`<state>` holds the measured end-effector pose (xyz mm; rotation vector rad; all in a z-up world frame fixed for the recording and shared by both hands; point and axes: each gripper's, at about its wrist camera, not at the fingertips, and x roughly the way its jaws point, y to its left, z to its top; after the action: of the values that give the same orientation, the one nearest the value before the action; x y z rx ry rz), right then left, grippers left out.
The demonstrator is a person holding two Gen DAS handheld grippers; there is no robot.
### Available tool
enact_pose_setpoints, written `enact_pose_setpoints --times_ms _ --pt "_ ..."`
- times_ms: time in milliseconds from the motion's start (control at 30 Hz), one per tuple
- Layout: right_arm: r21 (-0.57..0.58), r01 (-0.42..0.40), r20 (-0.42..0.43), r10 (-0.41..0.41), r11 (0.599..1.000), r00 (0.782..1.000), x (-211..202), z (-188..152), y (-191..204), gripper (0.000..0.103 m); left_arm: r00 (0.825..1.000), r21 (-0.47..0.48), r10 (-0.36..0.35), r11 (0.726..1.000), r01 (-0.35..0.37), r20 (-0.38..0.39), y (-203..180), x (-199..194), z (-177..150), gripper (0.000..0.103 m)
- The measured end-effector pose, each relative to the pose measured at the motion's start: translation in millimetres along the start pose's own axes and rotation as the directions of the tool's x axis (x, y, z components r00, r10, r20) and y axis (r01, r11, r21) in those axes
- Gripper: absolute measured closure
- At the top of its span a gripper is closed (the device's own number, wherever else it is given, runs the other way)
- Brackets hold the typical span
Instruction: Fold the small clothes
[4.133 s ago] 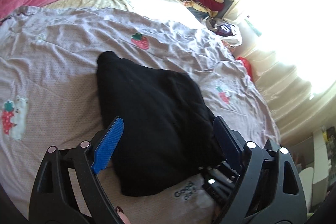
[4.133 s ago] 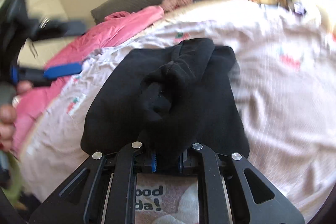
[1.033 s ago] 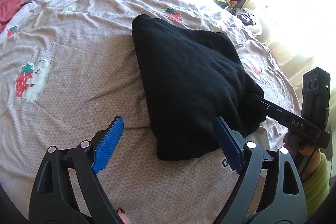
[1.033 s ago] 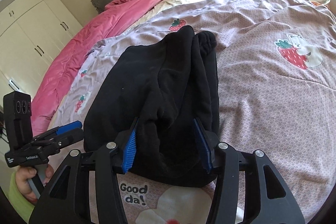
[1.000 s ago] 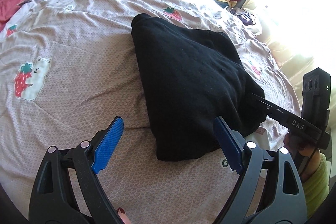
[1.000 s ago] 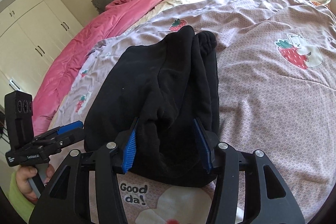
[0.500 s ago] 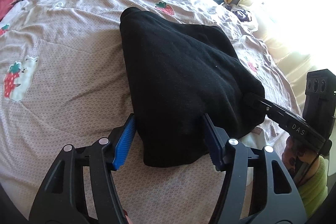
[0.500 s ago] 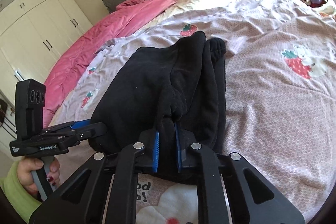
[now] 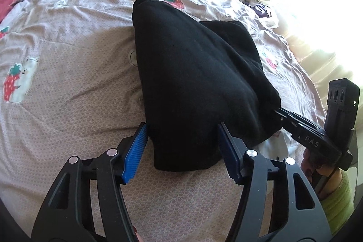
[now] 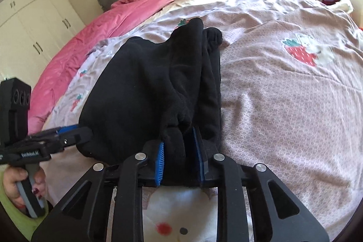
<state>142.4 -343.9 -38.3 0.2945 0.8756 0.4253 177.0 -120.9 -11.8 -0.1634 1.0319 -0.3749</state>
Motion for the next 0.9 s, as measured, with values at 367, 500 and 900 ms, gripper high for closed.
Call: enact_pose_setpoints --times_ms 367,500,900 --pt "-0.086 0.136 0.061 -0.131 0.987 0.989 -29 2 31 0.058 0.999 0.013 -0.001 1.000 0.001 0.053 -5 -23 -3 0.048" --pt "-0.072 0.158 0.100 -0.151 0.985 0.984 -44 -2 33 0.049 0.998 0.021 -0.004 1.000 0.003 0.067 -5 -32 -5 0.044" --pt "-0.062 0.214 0.220 -0.196 0.975 0.956 -88 -15 56 0.014 0.990 0.020 0.021 1.000 -0.024 0.139 -1 -69 -19 0.019"
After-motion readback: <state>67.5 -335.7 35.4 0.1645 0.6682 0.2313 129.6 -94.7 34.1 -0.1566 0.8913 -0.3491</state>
